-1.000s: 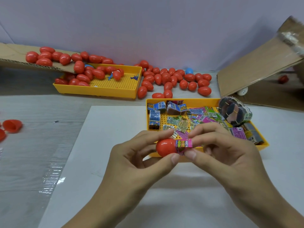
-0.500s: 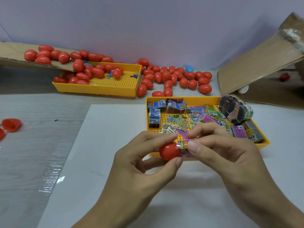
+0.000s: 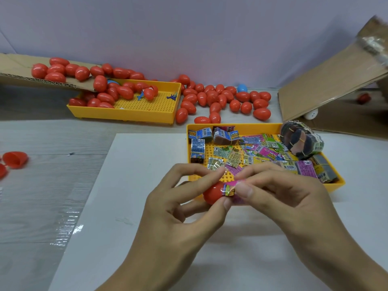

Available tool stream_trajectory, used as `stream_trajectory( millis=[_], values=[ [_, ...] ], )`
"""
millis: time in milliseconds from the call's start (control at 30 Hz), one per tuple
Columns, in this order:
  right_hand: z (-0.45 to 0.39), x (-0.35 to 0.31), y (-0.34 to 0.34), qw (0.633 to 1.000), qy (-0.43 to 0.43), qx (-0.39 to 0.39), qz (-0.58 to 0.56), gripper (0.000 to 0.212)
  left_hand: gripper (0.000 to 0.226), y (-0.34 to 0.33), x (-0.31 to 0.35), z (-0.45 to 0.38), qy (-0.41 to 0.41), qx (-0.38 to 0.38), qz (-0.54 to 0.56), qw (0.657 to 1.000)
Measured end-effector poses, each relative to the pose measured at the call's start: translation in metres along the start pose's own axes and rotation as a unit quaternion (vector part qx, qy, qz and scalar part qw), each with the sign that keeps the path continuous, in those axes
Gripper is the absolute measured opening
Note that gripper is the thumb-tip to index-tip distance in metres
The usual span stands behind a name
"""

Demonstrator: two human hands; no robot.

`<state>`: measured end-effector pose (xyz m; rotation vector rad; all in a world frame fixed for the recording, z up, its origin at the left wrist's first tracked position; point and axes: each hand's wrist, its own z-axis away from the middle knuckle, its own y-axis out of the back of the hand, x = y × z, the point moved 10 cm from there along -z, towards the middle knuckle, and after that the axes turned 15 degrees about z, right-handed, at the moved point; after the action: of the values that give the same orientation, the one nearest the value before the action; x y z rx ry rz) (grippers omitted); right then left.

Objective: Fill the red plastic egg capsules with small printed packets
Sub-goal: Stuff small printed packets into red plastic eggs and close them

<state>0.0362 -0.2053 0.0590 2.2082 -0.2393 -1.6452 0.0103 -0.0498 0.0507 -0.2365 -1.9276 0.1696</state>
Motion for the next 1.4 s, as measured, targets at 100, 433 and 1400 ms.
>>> stream_trajectory(
  millis=[100, 433, 1400],
  values=[
    [-0.001, -0.002, -0.002, 1.0, -0.007, -0.015, -0.026, 0.027, 0.04, 0.001, 0.005, 0.001, -0.023, 0.005, -0.009, 1.0],
    [-0.001, 0.008, -0.003, 0.992, -0.077, -0.021, -0.099, 0.034, 0.035, -0.005, 0.028, 0.004, -0.129, -0.011, -0.101, 0.986],
    [0.019, 0.029, -0.045, 0.897, -0.284, -0.219, -0.257, 0.032, 0.035, -0.015, 0.037, 0.009, -0.189, -0.017, -0.199, 0.962]
  ],
)
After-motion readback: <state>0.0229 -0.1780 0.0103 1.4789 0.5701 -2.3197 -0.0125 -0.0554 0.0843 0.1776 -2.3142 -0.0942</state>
